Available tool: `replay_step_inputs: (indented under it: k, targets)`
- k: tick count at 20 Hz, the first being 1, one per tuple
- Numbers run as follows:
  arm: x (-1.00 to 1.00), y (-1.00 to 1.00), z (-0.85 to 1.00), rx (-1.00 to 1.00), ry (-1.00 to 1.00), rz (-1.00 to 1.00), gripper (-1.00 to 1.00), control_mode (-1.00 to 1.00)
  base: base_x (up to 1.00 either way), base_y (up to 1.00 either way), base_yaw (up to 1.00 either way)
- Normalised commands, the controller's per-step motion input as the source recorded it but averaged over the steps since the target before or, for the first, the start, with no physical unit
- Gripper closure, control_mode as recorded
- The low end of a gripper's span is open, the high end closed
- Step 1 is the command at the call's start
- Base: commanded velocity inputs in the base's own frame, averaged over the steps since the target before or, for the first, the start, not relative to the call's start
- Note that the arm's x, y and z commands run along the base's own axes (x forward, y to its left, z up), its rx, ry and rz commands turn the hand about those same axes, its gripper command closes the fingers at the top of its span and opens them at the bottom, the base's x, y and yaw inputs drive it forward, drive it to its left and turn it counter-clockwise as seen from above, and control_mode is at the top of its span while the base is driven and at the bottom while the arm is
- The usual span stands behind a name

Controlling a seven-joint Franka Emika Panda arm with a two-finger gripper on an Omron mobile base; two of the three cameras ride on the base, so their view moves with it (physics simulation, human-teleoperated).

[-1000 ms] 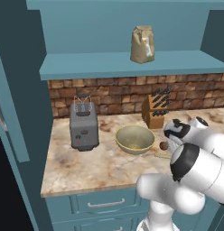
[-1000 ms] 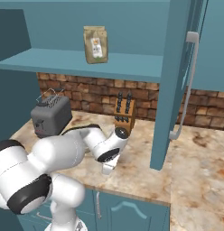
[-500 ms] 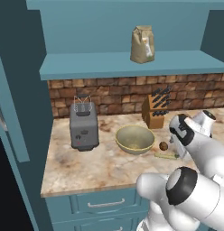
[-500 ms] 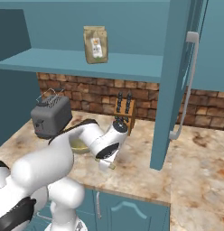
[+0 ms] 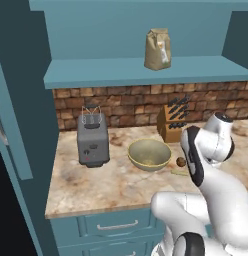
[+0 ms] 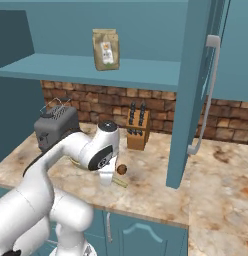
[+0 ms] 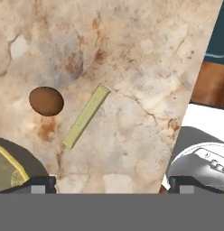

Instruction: Pick the egg and butter from the fridge and place them by the bowl for mixing.

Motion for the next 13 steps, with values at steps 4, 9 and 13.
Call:
replay_step_inputs:
  k: [4, 9, 13]
  targets:
    - [-0.44, 0.16, 0.53, -0.11, -0.09, 0.13, -1.00, -1.00, 0.00, 0.00, 0.00]
    - [-0.45, 0.16, 0.56, -0.12, -0.01, 0.24, -1.00, -1.00, 0.00, 0.00, 0.00]
    - [-0.46, 0.22, 0.54, -0.25, 0.00, 0.39, -1.00, -1.00, 0.00, 0.00, 0.00]
